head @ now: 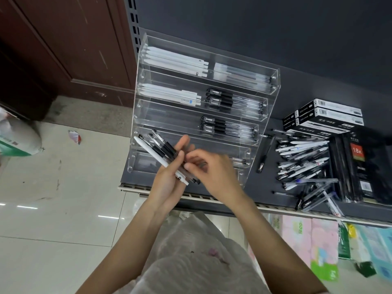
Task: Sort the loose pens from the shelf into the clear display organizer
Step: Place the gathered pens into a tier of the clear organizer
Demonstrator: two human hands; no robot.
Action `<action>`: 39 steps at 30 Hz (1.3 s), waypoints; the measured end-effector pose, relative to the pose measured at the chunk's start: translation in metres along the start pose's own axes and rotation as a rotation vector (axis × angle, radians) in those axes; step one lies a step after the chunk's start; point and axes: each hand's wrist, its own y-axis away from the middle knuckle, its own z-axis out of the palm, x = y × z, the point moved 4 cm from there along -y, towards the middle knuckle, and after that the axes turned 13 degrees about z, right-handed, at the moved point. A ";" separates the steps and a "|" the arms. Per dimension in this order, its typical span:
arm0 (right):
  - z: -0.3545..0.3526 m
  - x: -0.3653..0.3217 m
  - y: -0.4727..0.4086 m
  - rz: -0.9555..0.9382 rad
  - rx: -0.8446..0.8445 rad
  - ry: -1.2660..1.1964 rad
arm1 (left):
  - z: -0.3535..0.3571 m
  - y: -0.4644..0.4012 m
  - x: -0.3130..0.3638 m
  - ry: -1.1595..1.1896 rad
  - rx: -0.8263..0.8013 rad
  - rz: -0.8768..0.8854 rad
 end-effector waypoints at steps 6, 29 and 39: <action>-0.005 0.015 -0.006 0.078 -0.073 -0.096 | 0.006 0.005 -0.003 -0.066 -0.064 -0.046; -0.041 0.076 -0.038 -0.021 0.185 0.869 | -0.022 0.009 0.004 -0.149 0.175 -0.005; 0.005 0.016 0.014 0.090 -0.069 -0.124 | 0.013 0.015 -0.009 -0.184 -0.017 0.010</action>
